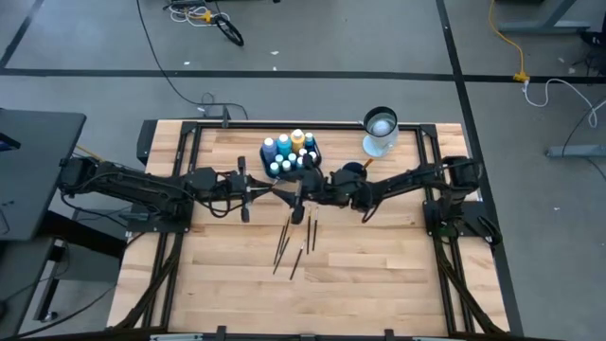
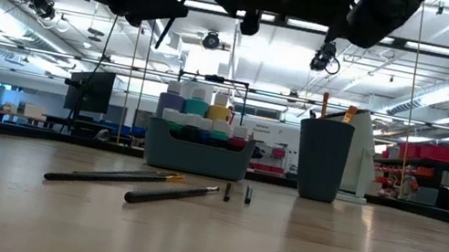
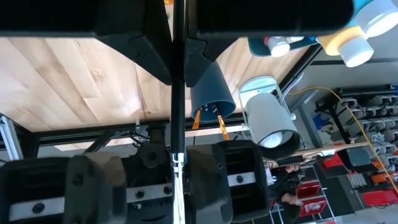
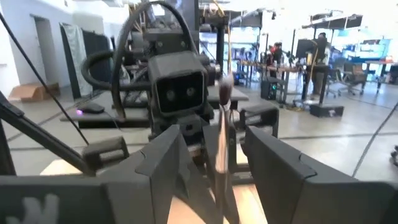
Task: Pick & Place Paint Supplies
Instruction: Put the silver paint brush into the blue cup
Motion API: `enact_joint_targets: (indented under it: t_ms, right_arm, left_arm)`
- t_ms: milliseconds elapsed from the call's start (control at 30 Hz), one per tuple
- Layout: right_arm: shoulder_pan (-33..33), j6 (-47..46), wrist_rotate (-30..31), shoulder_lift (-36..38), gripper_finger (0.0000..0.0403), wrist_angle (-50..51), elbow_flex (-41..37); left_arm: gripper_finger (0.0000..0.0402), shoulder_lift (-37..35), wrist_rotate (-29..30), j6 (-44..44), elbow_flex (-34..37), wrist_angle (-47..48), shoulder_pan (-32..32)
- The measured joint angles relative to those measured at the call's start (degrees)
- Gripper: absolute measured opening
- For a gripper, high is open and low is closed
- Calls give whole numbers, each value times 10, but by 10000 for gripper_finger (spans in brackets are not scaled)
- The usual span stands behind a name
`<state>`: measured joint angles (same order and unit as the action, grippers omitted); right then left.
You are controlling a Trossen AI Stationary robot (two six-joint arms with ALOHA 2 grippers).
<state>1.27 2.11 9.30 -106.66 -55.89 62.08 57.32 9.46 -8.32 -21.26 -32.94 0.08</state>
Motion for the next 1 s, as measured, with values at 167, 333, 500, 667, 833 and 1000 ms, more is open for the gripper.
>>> enact_joint_targets:
  t_ms: [167, 333, 500, 667, 833, 1000]
  right_arm:
    - [-1, 1, 2, 0, 172, 22, 11]
    - [-1, 3, 3, 0, 101, 19, 11]
    - [-2, 13, 8, 0, 15, 19, 11]
    - [0, 29, 19, 4, 27, 27, 11]
    - [4, 32, 16, 56, 9, 126, 10]
    - [11, 1, 41, 134, 13, 304, 10]
  left_arm:
    - [23, 0, 8, 0, 0, 3, 0]
    - [25, 0, 25, -9, 0, 5, 0]
    - [36, 0, 29, -15, 0, 6, 0]
    - [40, 0, 28, -18, 0, 6, 0]
    - [41, 0, 26, -18, -1, -1, 0]
    - [43, 0, 18, -19, -2, -1, 0]
